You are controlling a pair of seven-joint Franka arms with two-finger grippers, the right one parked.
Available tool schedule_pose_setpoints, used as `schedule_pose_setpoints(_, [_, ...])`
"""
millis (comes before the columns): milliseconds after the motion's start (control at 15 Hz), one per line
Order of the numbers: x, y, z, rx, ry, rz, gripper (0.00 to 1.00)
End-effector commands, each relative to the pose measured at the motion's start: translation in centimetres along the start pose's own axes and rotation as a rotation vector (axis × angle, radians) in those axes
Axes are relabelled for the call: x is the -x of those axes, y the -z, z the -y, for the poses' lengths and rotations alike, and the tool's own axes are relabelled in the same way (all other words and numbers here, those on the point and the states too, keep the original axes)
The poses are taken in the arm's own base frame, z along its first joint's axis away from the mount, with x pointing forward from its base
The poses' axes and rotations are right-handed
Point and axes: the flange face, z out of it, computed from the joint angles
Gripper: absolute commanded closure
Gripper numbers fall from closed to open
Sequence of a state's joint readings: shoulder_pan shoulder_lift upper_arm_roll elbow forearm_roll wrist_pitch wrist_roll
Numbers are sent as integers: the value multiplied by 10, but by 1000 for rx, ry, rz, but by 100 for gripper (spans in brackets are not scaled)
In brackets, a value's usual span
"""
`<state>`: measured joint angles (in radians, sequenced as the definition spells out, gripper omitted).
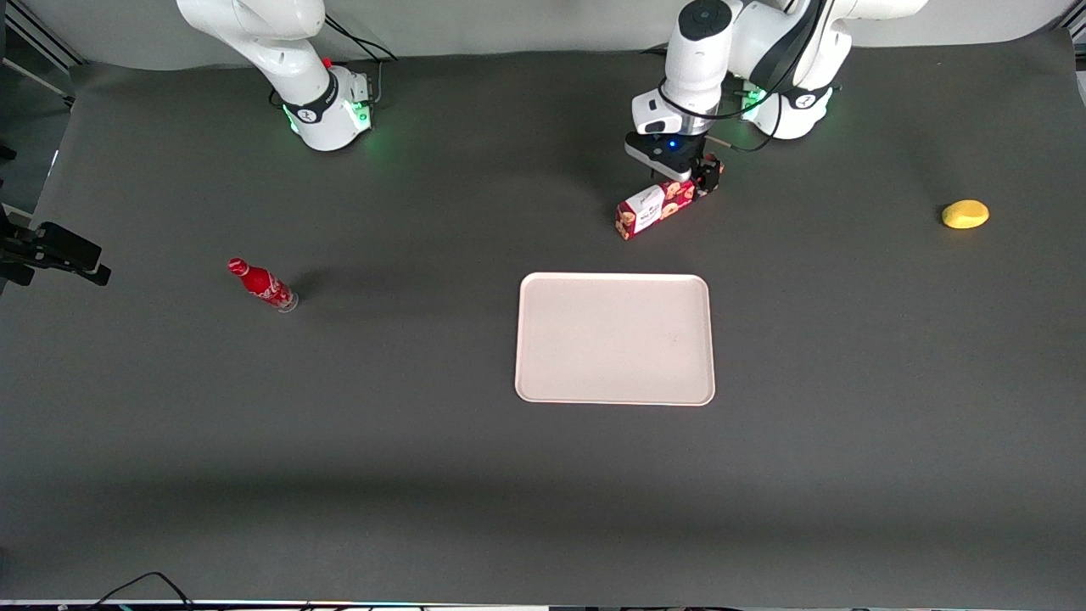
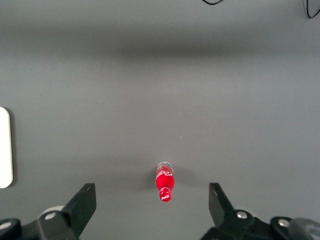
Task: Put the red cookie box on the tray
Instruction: 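Move the left gripper over the red tartan cookie box and lower it, then close the left gripper on the end of the cookie box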
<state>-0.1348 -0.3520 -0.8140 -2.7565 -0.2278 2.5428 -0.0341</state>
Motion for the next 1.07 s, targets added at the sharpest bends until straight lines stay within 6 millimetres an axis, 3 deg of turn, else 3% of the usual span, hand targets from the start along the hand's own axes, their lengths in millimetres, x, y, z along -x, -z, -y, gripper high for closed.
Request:
schedule_pose_setpoints(0, [22, -18, -32, 20, -29, -17, 0])
schedule_pose_setpoints(533, [34, -43, -41, 62, -61, 5, 0])
schedule_pose_setpoints(733, [36, -50, -28, 61, -102, 21, 0])
schedule_pose_setpoints(1000, [36, -53, -25, 68, -96, 33, 0])
